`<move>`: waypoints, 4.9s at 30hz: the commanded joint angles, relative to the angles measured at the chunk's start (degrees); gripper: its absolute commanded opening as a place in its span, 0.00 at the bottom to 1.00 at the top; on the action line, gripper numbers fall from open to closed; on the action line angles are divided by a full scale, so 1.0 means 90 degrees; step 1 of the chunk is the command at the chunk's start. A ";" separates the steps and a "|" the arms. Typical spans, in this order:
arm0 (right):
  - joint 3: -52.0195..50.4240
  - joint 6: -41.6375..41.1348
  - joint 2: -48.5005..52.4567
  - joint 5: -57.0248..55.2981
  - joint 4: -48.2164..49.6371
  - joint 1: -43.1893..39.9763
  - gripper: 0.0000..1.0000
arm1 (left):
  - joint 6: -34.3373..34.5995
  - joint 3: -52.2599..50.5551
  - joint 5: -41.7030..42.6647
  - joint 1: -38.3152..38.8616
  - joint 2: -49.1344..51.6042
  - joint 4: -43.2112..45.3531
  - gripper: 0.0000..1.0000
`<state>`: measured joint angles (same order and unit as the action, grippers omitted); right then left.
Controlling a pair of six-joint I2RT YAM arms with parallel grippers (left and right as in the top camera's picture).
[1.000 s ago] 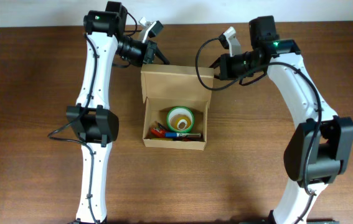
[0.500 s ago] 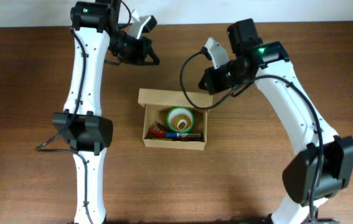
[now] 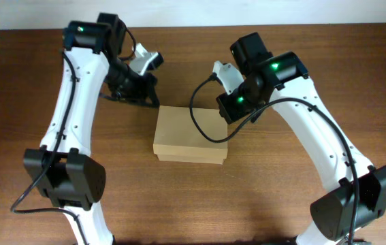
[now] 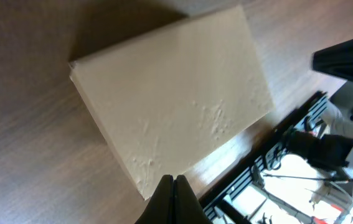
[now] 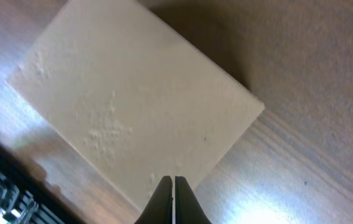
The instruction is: Pack container
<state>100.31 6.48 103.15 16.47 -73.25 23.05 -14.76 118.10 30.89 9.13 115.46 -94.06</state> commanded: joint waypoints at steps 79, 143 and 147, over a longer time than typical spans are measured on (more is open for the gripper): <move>0.0595 -0.0391 -0.0476 -0.1219 0.0665 -0.3320 0.99 | 0.1307 0.0478 -0.4131 -0.1615 -0.0498 0.2402 0.99; -1.0860 -0.0437 -1.1441 -0.1069 0.7142 -0.3021 0.99 | 0.1307 0.0478 -0.4131 -0.1615 -0.0498 0.2402 1.00; -1.0860 -0.0437 -1.1441 -0.1069 0.7145 -0.3021 0.99 | 0.1307 0.0478 -0.4131 -0.1615 -0.0498 0.2402 0.99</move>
<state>3.42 3.01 0.84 7.11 -9.13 -4.34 -3.18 121.40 -6.07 -5.32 111.94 -72.55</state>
